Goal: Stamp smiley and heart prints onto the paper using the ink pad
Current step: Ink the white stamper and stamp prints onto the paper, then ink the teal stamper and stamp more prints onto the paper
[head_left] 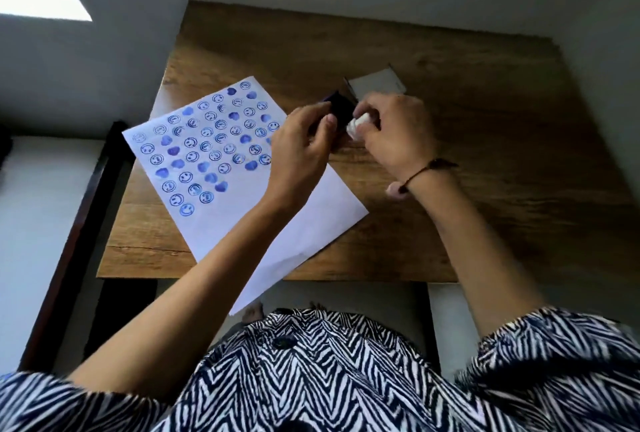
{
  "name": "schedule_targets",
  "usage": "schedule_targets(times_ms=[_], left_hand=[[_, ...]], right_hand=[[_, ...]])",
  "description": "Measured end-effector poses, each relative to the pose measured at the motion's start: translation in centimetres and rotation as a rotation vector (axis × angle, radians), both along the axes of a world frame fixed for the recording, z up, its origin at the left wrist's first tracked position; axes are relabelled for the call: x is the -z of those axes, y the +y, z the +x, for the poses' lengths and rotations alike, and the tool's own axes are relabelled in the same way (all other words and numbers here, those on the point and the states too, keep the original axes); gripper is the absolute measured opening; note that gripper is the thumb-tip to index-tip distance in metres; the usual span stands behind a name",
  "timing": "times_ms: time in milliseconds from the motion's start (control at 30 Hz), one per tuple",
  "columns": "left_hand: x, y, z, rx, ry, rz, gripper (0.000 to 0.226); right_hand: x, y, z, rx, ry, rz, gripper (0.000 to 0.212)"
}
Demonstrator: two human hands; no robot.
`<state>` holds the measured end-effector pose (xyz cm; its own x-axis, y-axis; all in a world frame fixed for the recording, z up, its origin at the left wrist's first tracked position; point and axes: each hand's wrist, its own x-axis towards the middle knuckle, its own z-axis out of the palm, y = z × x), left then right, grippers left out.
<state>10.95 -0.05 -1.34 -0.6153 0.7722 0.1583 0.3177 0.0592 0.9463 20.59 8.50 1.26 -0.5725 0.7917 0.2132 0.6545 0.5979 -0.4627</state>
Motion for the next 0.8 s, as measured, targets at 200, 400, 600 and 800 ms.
schedule_targets(times_ms=[200, 400, 600, 800], left_hand=[[1.3, 0.3, 0.4, -0.019, -0.03, -0.047, 0.025], [1.6, -0.1, 0.4, 0.004, -0.113, -0.068, 0.025], [1.8, -0.3, 1.0, 0.058, -0.205, -0.112, 0.024], [1.5, -0.8, 0.7, 0.204, -0.305, -0.072, 0.026]], right_hand=[[2.7, 0.7, 0.3, -0.001, -0.554, 0.149, 0.018], [0.5, 2.0, 2.6, 0.147, -0.406, -0.038, 0.034], [0.5, 2.2, 4.3, 0.116, -0.507, -0.204, 0.027], [-1.4, 1.7, 3.3, 0.098, 0.035, -0.259, 0.019]])
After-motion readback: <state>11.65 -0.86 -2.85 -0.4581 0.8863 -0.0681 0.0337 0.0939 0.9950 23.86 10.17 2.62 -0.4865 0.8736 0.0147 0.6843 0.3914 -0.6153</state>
